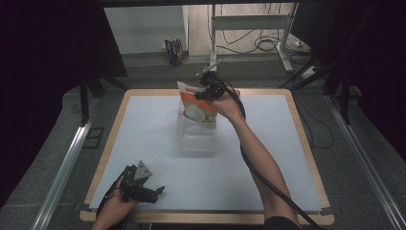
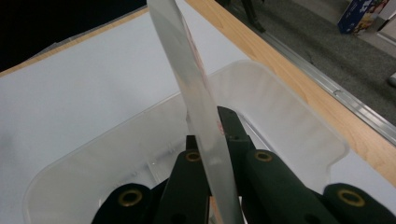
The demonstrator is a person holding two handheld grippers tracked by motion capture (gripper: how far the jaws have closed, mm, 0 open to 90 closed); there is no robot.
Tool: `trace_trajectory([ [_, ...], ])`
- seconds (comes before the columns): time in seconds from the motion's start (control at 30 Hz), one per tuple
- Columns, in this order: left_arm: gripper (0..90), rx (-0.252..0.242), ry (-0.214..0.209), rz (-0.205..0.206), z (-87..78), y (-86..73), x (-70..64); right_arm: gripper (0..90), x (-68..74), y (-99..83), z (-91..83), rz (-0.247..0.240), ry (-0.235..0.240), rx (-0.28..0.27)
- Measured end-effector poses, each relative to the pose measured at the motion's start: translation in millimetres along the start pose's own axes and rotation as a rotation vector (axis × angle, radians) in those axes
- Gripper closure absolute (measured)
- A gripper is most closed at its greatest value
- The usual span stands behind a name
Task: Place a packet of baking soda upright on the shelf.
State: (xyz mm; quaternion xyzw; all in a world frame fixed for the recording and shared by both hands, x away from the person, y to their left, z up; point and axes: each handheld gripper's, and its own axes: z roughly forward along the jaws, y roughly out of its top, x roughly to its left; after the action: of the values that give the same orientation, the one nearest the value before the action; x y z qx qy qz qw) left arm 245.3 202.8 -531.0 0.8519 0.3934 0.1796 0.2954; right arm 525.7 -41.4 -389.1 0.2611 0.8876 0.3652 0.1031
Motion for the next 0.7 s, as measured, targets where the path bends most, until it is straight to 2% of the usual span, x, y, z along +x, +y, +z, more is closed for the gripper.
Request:
trace_trajectory([
  [0.23, 3.1, 0.006, 0.003, 0.008, 0.4, 0.4, -0.6, 88.6, -2.5, -10.6, 19.1, 0.005, 0.001, 0.020],
  [0.37, 3.1, 0.006, 0.003, 0.008, 0.6, 0.4, -0.5, 88.6, -8.1, -15.1, 19.0, 0.031, 0.008, 0.005],
  [0.7, 3.1, 0.004, 0.001, 0.004, 0.2, 0.1, -0.2, 87.3, -4.3, -14.2, 17.5, 0.012, -0.004, 0.011],
])
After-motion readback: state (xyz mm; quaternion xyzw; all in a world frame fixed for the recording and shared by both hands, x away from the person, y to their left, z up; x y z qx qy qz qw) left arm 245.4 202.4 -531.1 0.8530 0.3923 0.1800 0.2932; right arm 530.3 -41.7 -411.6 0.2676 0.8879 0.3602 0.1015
